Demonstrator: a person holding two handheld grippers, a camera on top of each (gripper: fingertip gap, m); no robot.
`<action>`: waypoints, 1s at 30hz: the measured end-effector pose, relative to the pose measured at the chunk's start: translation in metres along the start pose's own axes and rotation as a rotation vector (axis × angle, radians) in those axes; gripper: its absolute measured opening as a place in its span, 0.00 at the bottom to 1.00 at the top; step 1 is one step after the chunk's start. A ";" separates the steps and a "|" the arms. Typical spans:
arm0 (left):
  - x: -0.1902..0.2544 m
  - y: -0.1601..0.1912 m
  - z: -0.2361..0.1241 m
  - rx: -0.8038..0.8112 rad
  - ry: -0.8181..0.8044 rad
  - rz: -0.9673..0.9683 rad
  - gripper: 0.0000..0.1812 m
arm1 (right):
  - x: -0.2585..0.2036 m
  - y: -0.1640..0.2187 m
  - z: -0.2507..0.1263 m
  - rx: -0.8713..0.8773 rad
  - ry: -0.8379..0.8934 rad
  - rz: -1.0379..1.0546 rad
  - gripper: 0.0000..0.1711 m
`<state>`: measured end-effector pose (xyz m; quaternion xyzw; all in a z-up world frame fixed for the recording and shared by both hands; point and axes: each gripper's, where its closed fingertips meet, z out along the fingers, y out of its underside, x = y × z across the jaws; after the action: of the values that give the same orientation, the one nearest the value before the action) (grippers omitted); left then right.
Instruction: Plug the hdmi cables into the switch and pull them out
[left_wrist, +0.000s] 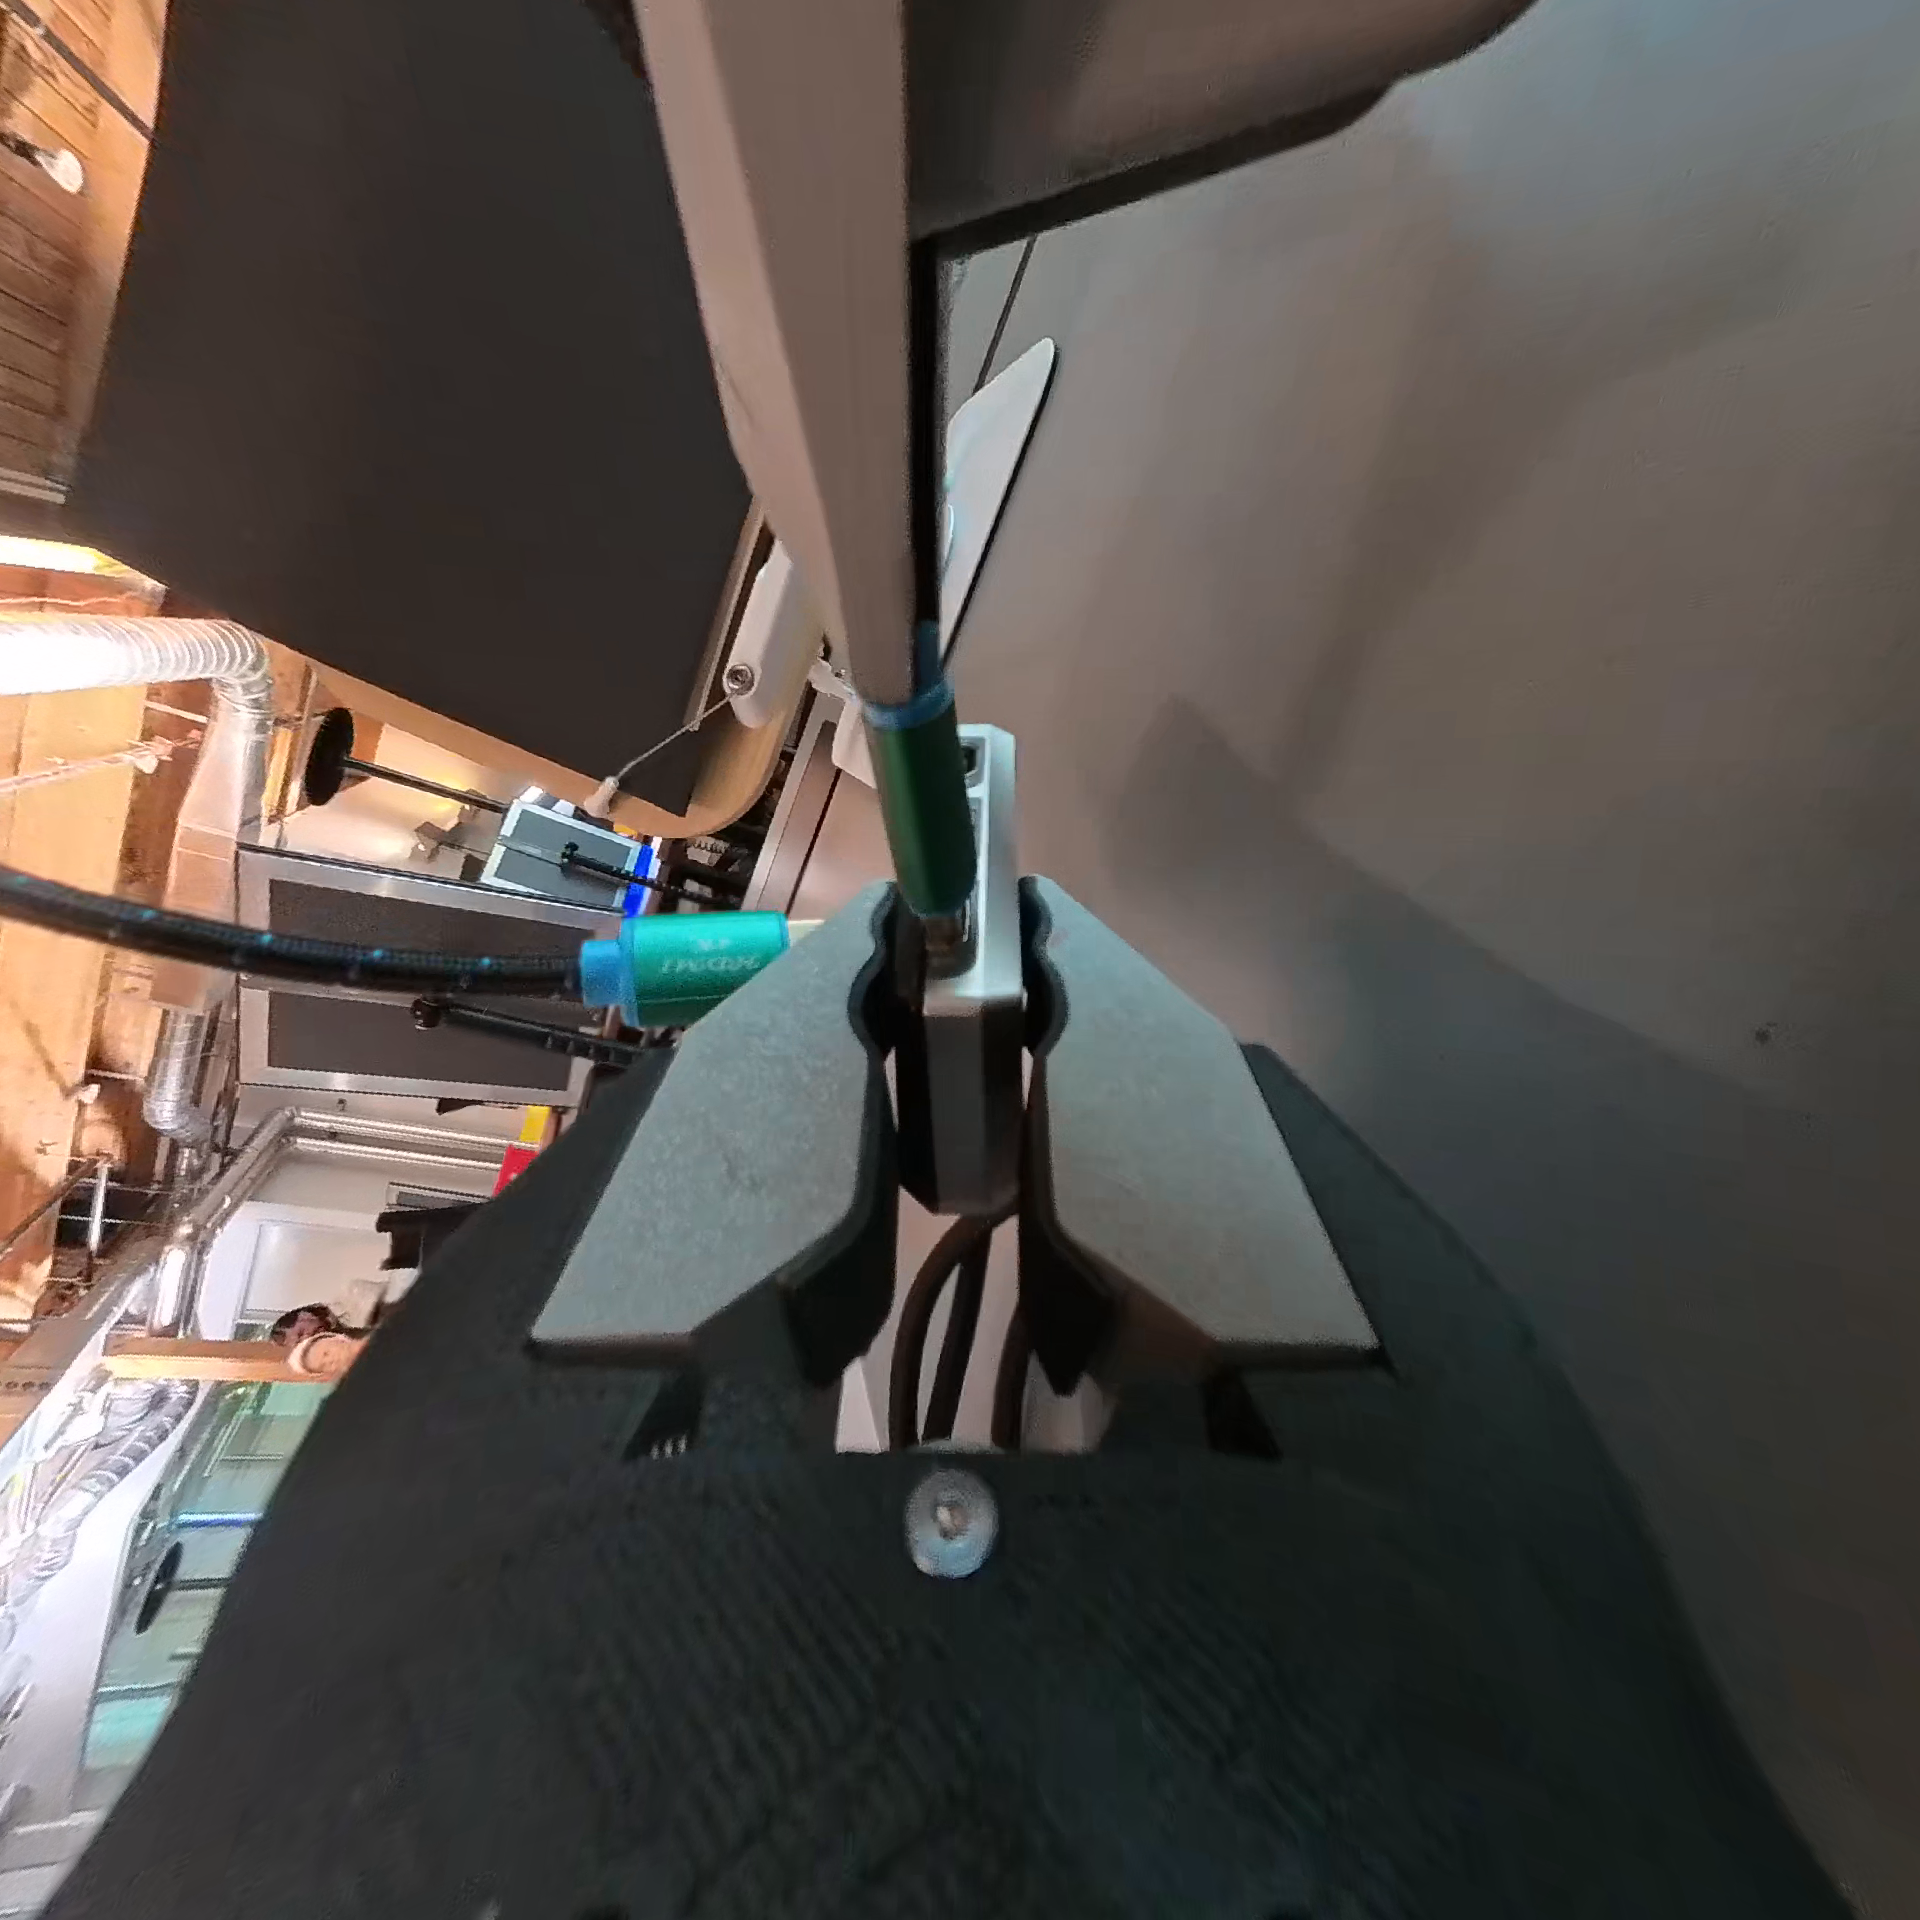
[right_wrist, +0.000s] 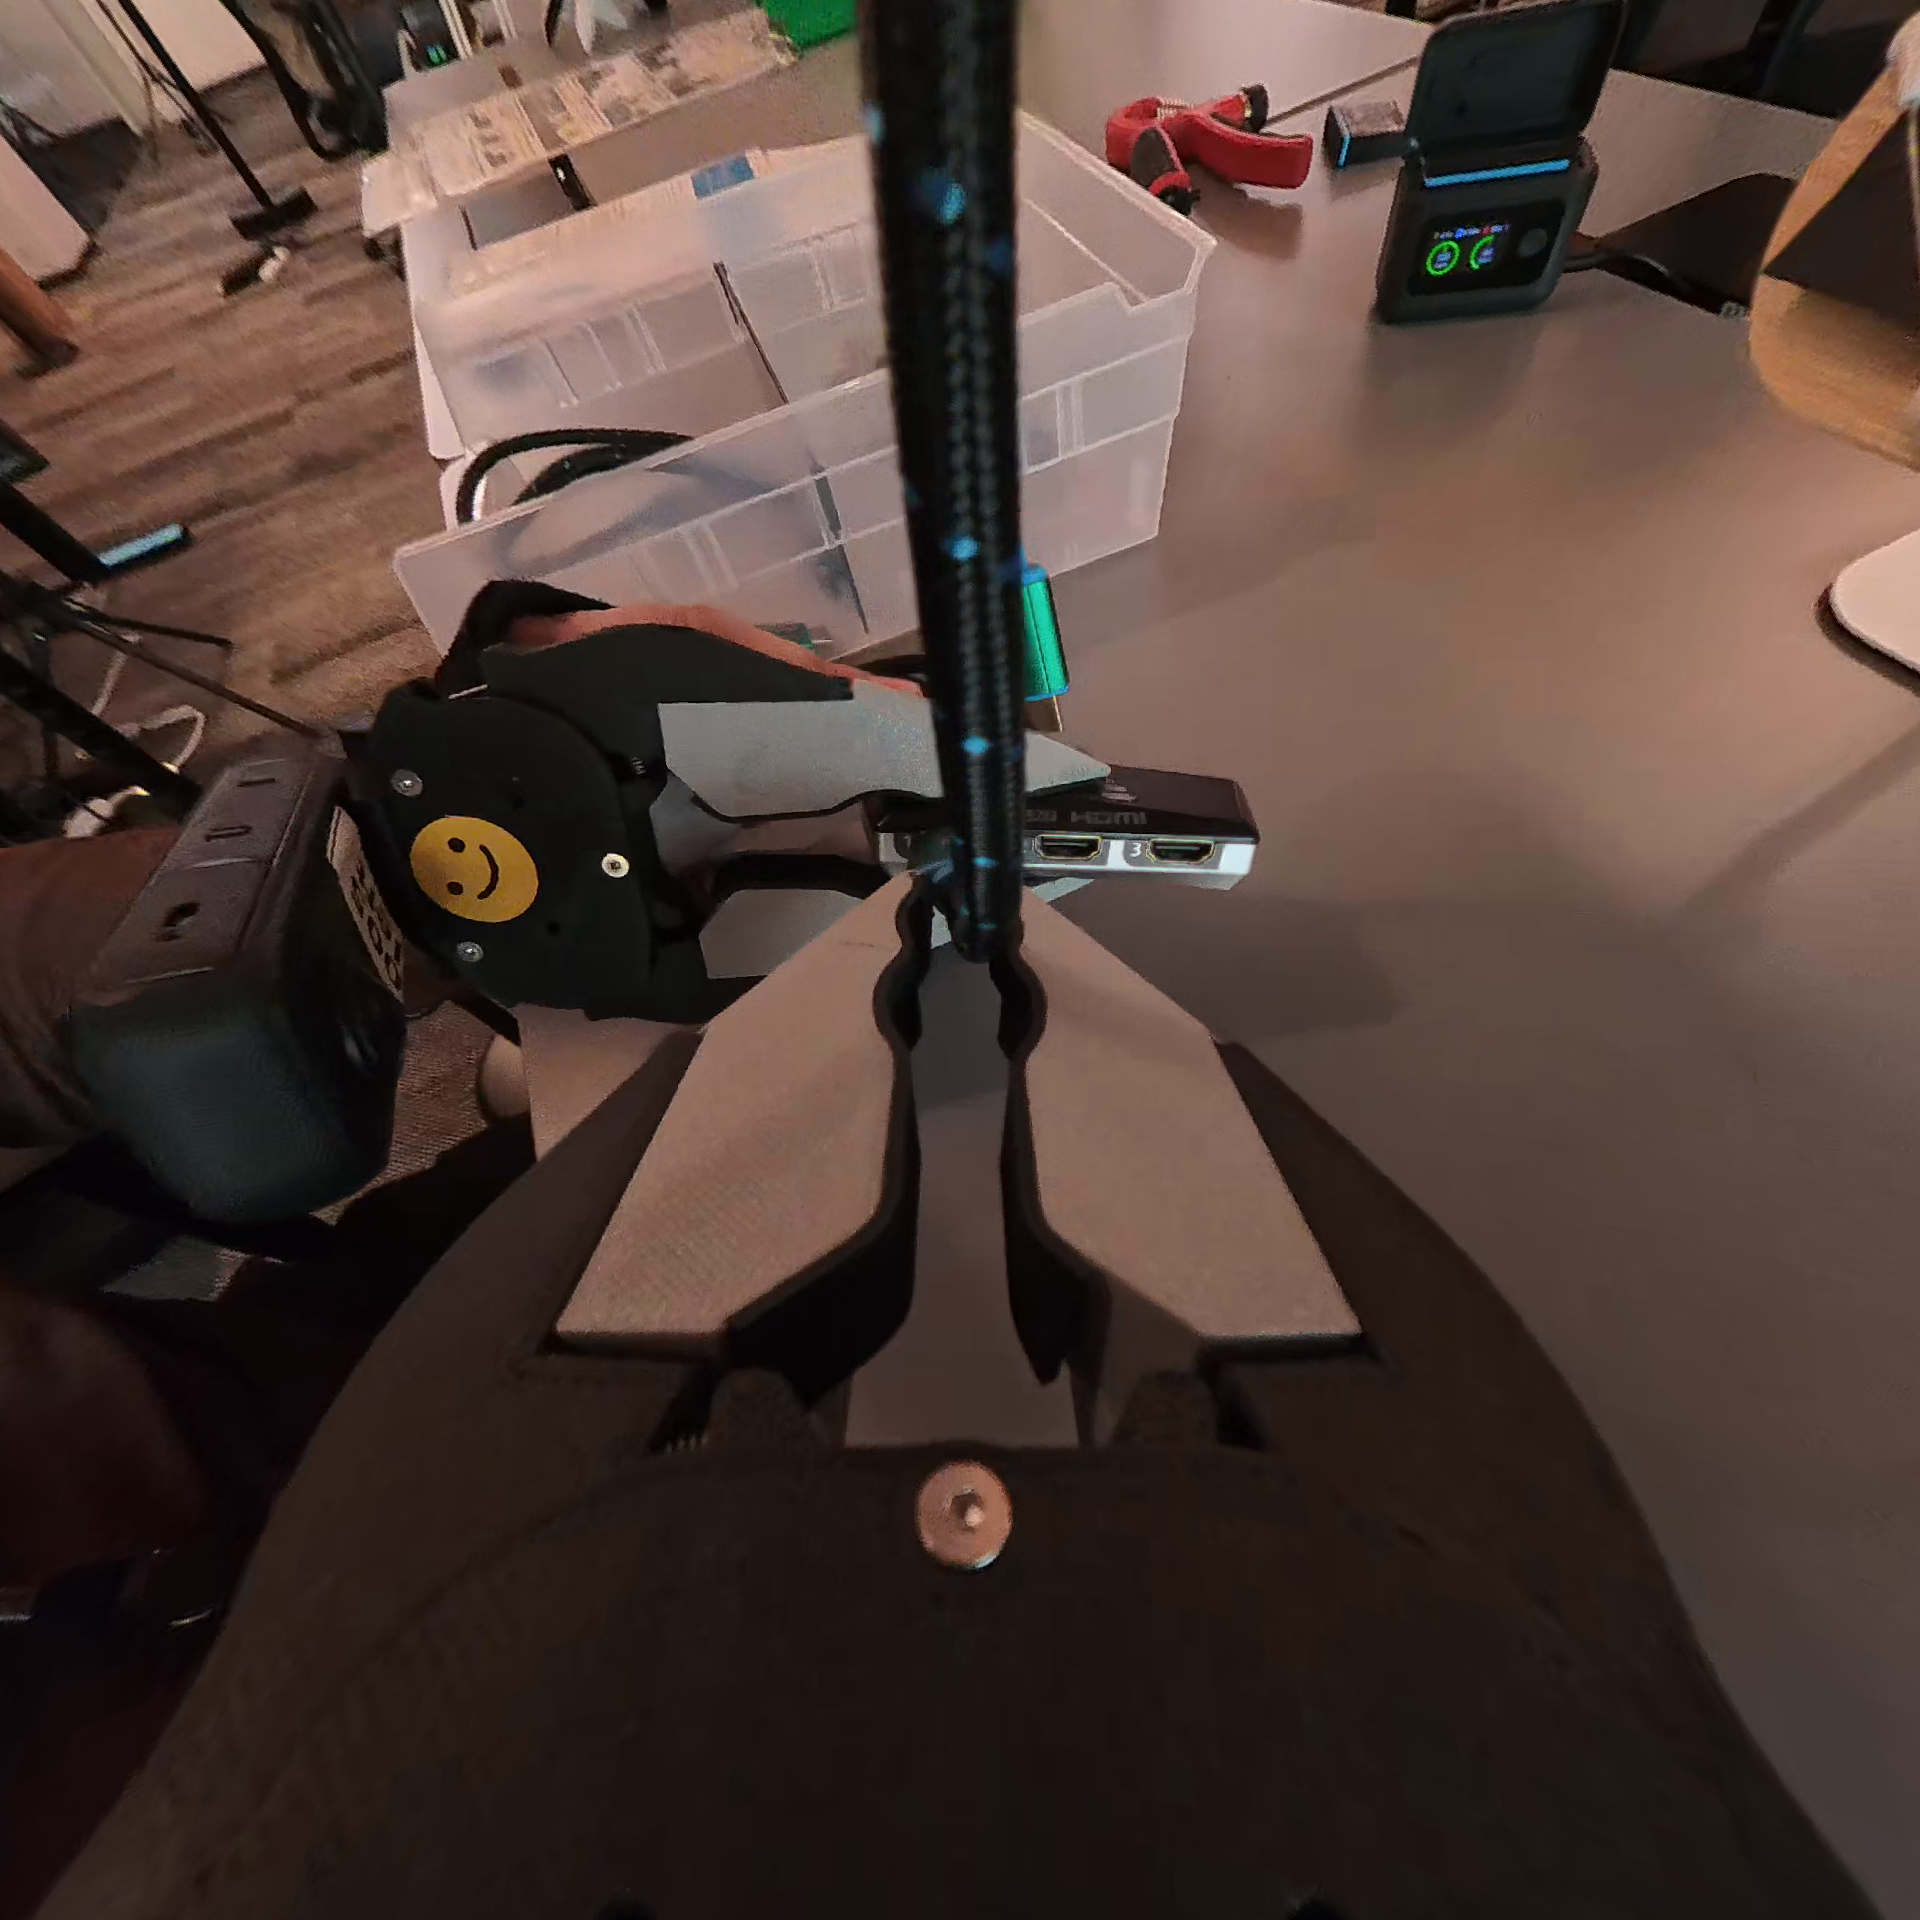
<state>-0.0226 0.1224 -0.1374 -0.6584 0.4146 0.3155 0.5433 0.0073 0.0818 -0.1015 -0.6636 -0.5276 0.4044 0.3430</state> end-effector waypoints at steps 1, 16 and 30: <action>0.000 0.000 0.000 0.001 0.005 -0.008 0.10 | 0.000 0.000 0.000 0.000 0.011 -0.011 0.04; -0.011 -0.009 0.001 0.107 -0.041 -0.098 0.12 | 0.006 -0.014 -0.009 0.100 -0.006 0.003 0.04; -0.005 -0.011 0.001 0.139 -0.057 -0.030 0.17 | 0.024 -0.006 -0.020 0.131 -0.119 0.126 0.04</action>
<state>-0.0152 0.1250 -0.1282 -0.6161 0.4099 0.2963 0.6038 0.0254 0.1062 -0.0914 -0.6464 -0.4769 0.4976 0.3274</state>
